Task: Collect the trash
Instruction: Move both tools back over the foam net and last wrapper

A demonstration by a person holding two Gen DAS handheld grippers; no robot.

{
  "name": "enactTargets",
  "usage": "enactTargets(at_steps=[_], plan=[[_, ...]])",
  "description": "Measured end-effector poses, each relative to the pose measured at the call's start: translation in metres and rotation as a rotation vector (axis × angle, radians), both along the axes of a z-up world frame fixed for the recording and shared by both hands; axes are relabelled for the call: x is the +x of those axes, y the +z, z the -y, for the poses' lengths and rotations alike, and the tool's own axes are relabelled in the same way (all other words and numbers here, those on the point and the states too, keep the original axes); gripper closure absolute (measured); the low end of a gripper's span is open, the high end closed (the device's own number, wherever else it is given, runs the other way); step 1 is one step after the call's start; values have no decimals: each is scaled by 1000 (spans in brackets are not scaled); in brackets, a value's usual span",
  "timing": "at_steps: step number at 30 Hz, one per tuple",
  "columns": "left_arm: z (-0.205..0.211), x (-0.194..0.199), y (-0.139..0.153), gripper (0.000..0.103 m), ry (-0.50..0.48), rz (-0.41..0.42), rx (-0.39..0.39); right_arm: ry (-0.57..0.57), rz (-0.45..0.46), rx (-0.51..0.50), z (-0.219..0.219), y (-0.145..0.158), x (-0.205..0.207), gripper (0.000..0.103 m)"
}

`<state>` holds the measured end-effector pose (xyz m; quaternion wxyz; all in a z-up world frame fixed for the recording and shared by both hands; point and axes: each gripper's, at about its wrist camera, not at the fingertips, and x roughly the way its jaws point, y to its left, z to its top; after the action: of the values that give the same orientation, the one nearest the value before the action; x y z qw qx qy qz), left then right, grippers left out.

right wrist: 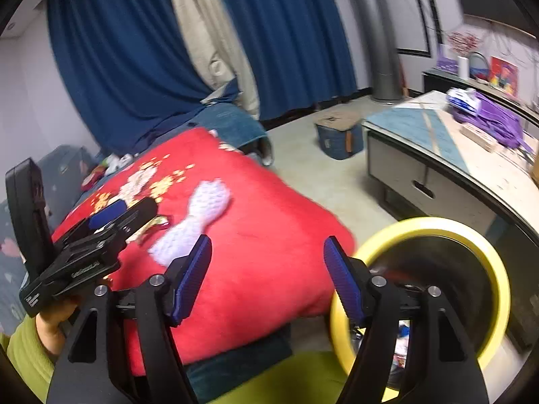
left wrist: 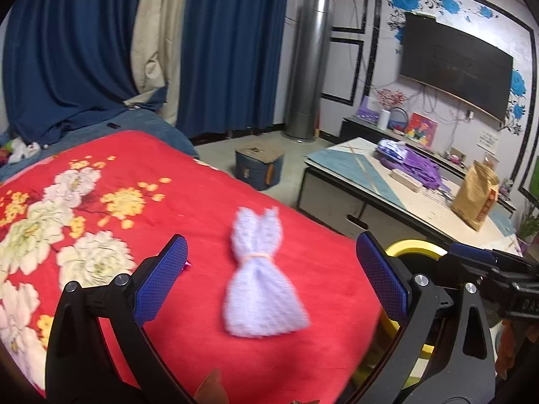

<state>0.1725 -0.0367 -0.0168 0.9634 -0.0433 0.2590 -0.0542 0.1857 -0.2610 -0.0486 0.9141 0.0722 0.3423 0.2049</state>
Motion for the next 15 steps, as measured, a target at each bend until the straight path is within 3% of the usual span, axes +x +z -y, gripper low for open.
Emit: enactTargets(at_steps=[8,15], plan=[[-46,0,1,11,96,7,-19,94,-7,-20,-57,-5,11,33],[-74,6,-13,11,108,-64,-42,164,-64,-39,-100,-18,27,33]])
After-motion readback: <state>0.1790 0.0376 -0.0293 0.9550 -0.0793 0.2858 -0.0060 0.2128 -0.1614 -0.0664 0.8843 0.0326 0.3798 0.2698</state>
